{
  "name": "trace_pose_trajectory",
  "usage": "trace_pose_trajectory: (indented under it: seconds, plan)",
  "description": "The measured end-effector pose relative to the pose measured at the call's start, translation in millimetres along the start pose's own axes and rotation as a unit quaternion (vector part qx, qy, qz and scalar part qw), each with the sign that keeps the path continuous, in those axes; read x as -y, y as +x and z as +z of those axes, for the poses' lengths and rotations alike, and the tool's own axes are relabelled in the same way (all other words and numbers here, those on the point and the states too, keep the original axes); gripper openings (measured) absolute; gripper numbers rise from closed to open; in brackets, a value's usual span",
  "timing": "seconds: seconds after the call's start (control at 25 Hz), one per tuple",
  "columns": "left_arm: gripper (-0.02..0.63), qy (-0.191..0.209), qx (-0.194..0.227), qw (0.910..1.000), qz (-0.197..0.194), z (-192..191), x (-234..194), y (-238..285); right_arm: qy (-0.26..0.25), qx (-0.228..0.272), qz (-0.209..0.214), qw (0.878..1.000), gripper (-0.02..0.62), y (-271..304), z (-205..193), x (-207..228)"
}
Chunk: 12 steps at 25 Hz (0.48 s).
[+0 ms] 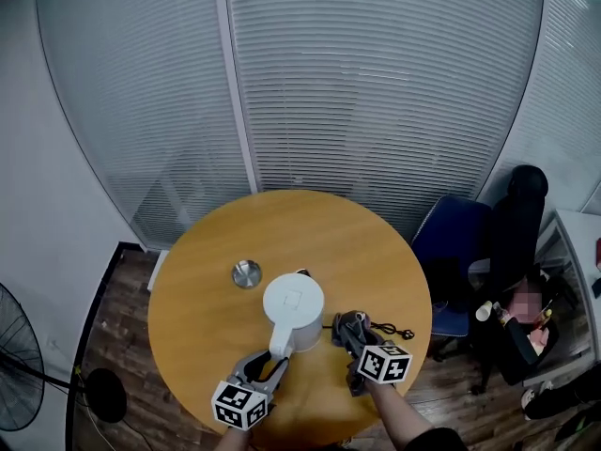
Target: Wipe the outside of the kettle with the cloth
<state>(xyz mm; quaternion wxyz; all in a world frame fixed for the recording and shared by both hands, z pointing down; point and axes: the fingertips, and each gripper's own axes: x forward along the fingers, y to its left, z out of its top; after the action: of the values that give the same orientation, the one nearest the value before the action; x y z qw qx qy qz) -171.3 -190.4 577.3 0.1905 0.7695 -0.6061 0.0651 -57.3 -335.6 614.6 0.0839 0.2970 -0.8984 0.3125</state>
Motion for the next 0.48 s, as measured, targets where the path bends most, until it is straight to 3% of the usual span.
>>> trace_pose_trajectory:
  seconds: [0.48]
  plan:
    - [0.152, -0.017, 0.034, 0.9953, 0.089, 1.2, 4.8, -20.0, -0.022, 0.070, 0.034, 0.997, 0.112, -104.1, 41.5, -32.0]
